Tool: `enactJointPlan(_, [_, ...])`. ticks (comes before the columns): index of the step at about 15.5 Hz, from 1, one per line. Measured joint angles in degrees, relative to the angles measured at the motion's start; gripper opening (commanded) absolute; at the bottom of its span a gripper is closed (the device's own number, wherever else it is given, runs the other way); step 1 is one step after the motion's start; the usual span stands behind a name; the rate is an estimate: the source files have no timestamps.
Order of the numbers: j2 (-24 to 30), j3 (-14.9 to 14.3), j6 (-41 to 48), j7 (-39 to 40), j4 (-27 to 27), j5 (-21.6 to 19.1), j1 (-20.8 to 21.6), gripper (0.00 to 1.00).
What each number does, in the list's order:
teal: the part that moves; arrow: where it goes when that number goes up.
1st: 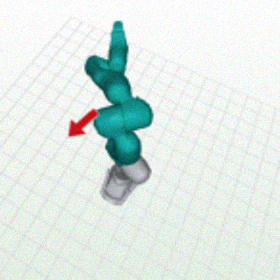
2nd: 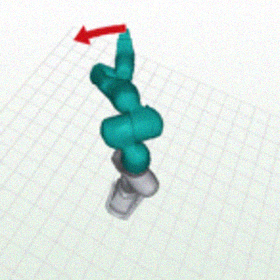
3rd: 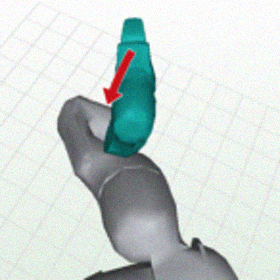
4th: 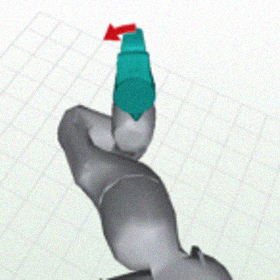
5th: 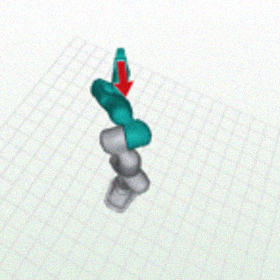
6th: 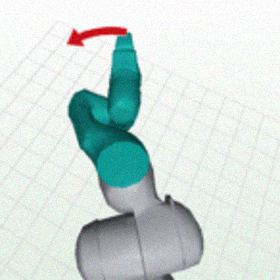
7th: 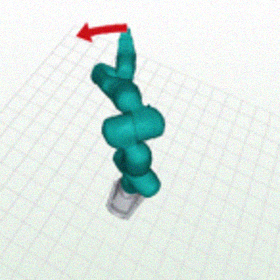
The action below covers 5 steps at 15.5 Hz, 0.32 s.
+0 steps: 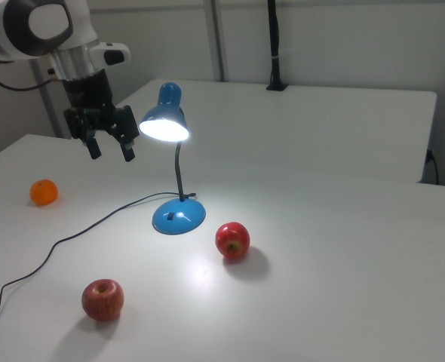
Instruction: Turn on desk lamp
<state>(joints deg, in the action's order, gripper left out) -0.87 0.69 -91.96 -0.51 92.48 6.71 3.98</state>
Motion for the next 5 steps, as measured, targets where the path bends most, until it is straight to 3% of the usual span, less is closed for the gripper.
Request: enactJointPlan(5, [0.0, 0.0, 1.0, 0.0, -0.2, 0.0, 0.0, 1.00])
